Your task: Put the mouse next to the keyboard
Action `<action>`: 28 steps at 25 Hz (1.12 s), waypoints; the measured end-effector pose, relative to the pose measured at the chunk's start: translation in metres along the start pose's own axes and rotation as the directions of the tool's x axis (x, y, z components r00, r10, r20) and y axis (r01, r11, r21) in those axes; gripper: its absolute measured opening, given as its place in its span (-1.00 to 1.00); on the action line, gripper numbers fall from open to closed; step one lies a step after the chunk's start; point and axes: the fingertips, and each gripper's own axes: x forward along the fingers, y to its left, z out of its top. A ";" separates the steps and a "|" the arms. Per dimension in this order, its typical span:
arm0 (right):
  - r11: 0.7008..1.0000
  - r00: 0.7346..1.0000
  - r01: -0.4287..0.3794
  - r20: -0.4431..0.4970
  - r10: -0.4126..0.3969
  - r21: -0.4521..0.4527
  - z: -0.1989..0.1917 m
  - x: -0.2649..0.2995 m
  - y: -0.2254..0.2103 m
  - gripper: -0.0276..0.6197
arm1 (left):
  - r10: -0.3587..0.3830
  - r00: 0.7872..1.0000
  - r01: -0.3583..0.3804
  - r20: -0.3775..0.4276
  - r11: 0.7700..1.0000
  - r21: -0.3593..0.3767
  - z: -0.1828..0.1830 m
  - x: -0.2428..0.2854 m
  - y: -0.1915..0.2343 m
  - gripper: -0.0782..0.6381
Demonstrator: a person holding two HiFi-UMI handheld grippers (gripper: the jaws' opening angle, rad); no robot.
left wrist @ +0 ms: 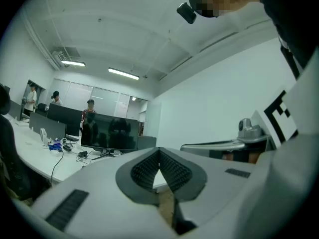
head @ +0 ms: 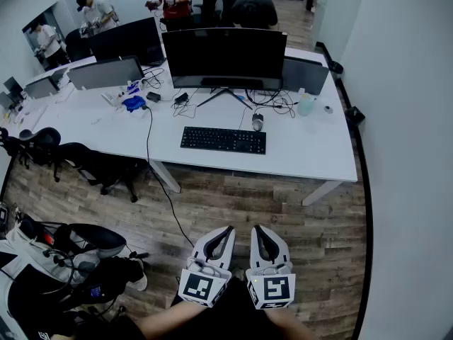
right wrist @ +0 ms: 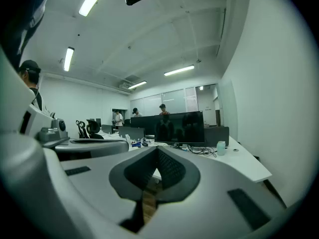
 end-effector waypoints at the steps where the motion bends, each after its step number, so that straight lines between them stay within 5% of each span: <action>1: 1.000 1.000 -0.003 0.004 0.003 -0.007 0.002 0.000 0.000 -0.86 | 0.006 1.000 -0.006 -0.001 1.000 -0.001 0.001 0.001 0.001 -0.77; 14: 0.999 1.000 0.017 0.010 -0.017 0.029 0.007 0.054 -0.014 -0.86 | 0.025 1.000 -0.024 0.013 0.999 -0.028 0.001 0.035 0.056 -0.77; 28: 0.999 0.997 0.043 -0.062 -0.043 -0.002 0.026 0.248 -0.050 -0.86 | -0.066 0.997 0.068 0.030 0.994 -0.082 0.014 0.181 0.173 -0.77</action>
